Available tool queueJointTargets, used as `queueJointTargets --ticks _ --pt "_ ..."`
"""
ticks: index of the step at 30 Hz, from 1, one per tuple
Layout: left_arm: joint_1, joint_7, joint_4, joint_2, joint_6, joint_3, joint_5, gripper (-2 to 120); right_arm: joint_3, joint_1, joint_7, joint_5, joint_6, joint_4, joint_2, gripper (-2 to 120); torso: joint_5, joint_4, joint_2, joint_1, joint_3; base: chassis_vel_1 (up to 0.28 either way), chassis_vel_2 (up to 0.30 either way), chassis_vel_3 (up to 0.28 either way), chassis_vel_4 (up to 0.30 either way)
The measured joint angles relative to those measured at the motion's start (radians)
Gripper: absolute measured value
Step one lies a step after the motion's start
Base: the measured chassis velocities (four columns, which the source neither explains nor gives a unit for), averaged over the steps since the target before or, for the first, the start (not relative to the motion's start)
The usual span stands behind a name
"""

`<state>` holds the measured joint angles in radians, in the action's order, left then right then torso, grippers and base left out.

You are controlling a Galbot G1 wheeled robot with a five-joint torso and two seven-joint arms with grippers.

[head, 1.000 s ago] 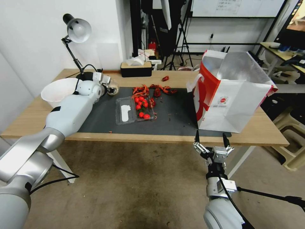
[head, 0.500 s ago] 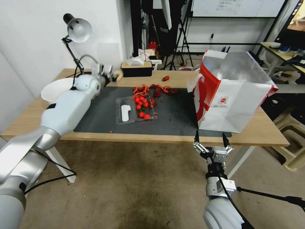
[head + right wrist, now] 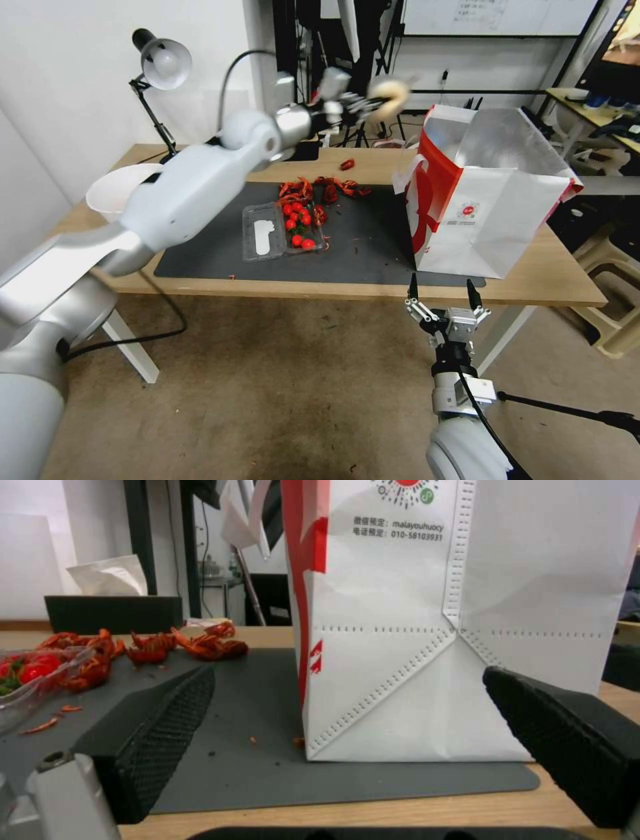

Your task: Pick up the trash from the table and place it into the takeout bag.

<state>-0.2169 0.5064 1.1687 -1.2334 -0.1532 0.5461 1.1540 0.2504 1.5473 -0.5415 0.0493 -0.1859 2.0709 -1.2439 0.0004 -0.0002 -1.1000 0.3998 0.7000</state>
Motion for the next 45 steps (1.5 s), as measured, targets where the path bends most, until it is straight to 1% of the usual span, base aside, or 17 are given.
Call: queueJointTargets --ticks 4,11,19,21,23,25,28,29,31,33,34,36,37,38,41,44,45 --pt "-0.047 0.018 -0.041 -0.049 0.000 0.052 0.004 3 0.001 0.000 -0.001 -0.001 -0.002 0.001 -0.004 100 -0.0001 0.0003 0.000 0.000 0.000 0.000 0.000 0.000 0.000" --pt "-0.070 0.046 -0.090 -0.098 -0.002 0.114 -0.008 3 0.004 0.000 -0.001 -0.001 -0.004 0.002 -0.006 100 -0.0003 0.0003 0.000 0.000 0.000 0.000 0.000 0.000 0.000" --pt "-0.077 0.102 -0.117 -0.125 -0.005 0.160 -0.040 3 0.004 -0.003 -0.002 -0.001 -0.005 0.001 -0.007 100 -0.0003 0.0003 0.000 0.000 0.000 0.000 0.000 0.000 0.000" --pt "-0.078 0.114 -0.118 -0.130 -0.005 0.164 -0.044 7 0.004 -0.003 -0.002 -0.001 -0.005 0.000 -0.007 100 -0.0004 0.0003 0.000 0.000 0.000 0.000 0.000 0.000 0.000" --pt "-0.079 0.126 -0.124 -0.138 -0.004 0.167 -0.054 17 0.004 -0.004 -0.002 -0.001 -0.006 0.000 -0.007 100 -0.0002 0.0002 0.000 0.000 0.000 0.000 0.000 0.000 0.000" --pt "-0.079 0.127 -0.125 -0.141 -0.003 0.167 -0.056 20 0.004 -0.004 -0.002 -0.001 -0.006 0.000 -0.007 100 -0.0003 0.0002 0.000 0.000 0.000 0.000 0.000 0.000 0.000" --pt "-0.080 0.127 -0.130 -0.148 -0.003 0.167 -0.057 36 0.004 -0.003 -0.002 -0.001 -0.006 0.001 -0.007 100 -0.0004 0.0002 0.000 0.000 0.000 0.000 0.000 0.000 0.000" --pt "-0.080 0.127 -0.130 -0.148 -0.003 0.167 -0.057 36 0.004 -0.003 -0.002 -0.001 -0.006 0.001 -0.007 100 -0.0004 0.0002 0.000 0.000 0.000 0.000 0.000 0.000 0.000" --pt "-0.081 0.127 -0.133 -0.150 -0.003 0.165 -0.059 43 0.005 -0.003 -0.002 -0.001 -0.006 0.002 -0.007 100 -0.0003 0.0002 0.000 0.000 0.000 0.000 0.000 0.000 0.000" --pt "-0.081 0.127 -0.133 -0.150 -0.003 0.165 -0.059 43 0.005 -0.003 -0.002 -0.001 -0.006 0.002 -0.007 100 -0.0003 0.0002 0.000 0.000 0.000 0.000 0.000 0.000 0.000" --pt "-0.085 0.127 -0.134 -0.150 -0.003 0.161 -0.061 56 0.005 -0.002 -0.003 -0.001 -0.006 0.004 -0.007 100 -0.0003 0.0002 0.000 0.000 0.000 0.000 0.000 0.000 0.000" --pt "-0.086 0.125 -0.132 -0.145 -0.003 0.155 -0.061 65 0.006 0.000 -0.003 -0.001 -0.006 0.005 -0.008 100 -0.0003 0.0002 0.000 0.000 0.000 0.000 0.000 0.000 0.000" --pt "-0.086 0.125 -0.132 -0.145 -0.003 0.155 -0.061 65 0.006 0.000 -0.003 -0.001 -0.006 0.005 -0.008 100 -0.0003 0.0002 0.000 0.000 0.000 0.000 0.000 0.000 0.000" --pt "-0.086 0.119 -0.130 -0.144 -0.002 0.144 -0.061 72 0.006 0.000 -0.003 -0.001 -0.006 0.006 -0.008 100 -0.0004 0.0002 0.000 0.000 0.000 0.000 0.000 0.000 0.000" --pt "-0.072 0.087 -0.126 -0.140 0.009 0.096 -0.055 84 0.008 0.000 -0.003 -0.001 -0.006 0.009 -0.008 100 -0.0003 0.0001 0.000 0.000 0.000 0.000 0.000 0.000 0.000" --pt "-0.062 0.067 -0.123 -0.135 0.014 0.073 -0.045 89 0.009 0.000 -0.003 -0.001 -0.006 0.010 -0.008 100 -0.0004 -0.0001 0.000 0.000 0.000 0.000 0.000 0.000 0.000" --pt "-0.054 0.046 -0.117 -0.128 0.020 0.054 -0.036 97 0.009 0.000 -0.004 -0.001 -0.006 0.011 -0.008 100 -0.0004 -0.0001 0.000 0.000 0.000 0.000 0.000 0.000 0.000"
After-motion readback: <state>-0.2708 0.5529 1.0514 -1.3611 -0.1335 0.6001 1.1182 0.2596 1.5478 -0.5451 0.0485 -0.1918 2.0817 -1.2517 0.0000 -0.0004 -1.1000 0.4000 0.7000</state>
